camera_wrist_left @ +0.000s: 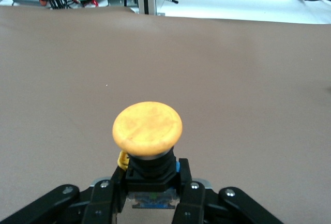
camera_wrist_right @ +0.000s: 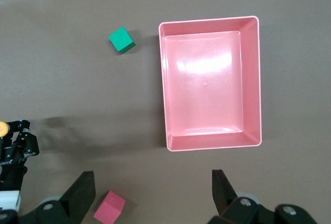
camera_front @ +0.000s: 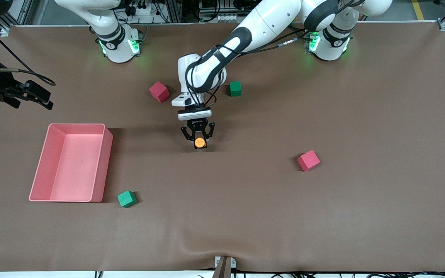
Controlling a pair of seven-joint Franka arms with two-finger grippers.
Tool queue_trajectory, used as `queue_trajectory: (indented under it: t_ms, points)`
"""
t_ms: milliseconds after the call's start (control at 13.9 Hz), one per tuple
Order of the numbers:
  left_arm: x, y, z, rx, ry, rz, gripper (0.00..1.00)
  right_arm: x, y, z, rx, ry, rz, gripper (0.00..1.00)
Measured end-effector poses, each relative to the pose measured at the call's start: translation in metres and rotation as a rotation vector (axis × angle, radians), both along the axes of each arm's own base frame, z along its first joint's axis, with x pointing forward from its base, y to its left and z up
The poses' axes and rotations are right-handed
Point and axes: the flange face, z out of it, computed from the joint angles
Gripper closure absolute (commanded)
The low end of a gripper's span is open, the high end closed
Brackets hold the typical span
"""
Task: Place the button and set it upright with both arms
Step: 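Lower the button upright onto the table with the left gripper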
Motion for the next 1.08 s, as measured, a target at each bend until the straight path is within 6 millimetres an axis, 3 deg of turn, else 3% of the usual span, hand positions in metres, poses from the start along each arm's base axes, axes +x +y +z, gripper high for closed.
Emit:
queue_trajectory:
  t_ms: [288,1079]
  points:
    - [-0.021,-0.001,-0.033,0.042,-0.071,-0.003,1.0,0.0,-0.006,0.0,0.001,-0.001,-0.01,0.0]
    - [-0.028,0.005,-0.061,0.072,-0.145,0.003,1.0,0.001,-0.011,0.0,0.001,0.001,-0.019,0.0]
